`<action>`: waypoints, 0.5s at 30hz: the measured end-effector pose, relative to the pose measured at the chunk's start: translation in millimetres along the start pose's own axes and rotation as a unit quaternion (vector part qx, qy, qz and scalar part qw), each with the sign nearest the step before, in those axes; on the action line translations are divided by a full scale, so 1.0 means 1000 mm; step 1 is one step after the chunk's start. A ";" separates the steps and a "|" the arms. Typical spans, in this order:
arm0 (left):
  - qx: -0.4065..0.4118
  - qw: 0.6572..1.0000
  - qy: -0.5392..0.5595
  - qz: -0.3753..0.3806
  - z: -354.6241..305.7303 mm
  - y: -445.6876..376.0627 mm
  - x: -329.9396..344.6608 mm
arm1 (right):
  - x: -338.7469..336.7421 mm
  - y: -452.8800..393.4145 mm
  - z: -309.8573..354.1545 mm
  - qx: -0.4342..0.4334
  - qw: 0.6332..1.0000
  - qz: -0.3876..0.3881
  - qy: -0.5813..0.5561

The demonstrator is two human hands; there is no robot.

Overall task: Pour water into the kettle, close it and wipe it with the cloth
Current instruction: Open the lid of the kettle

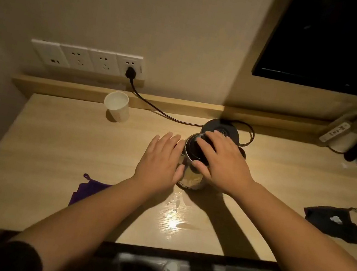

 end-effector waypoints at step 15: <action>0.017 1.000 0.013 -0.002 0.000 -0.001 0.022 | 0.007 -0.006 -0.009 0.000 1.000 -0.020 -0.009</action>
Point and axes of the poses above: each hand's wrist, its own y-axis away from the middle knuckle, its own x-axis out of the palm, z = x × y, the point moved 6 cm from there along -y, towards the middle knuckle, and after that the axes turned 14 degrees about -y, right-handed, at the moved point
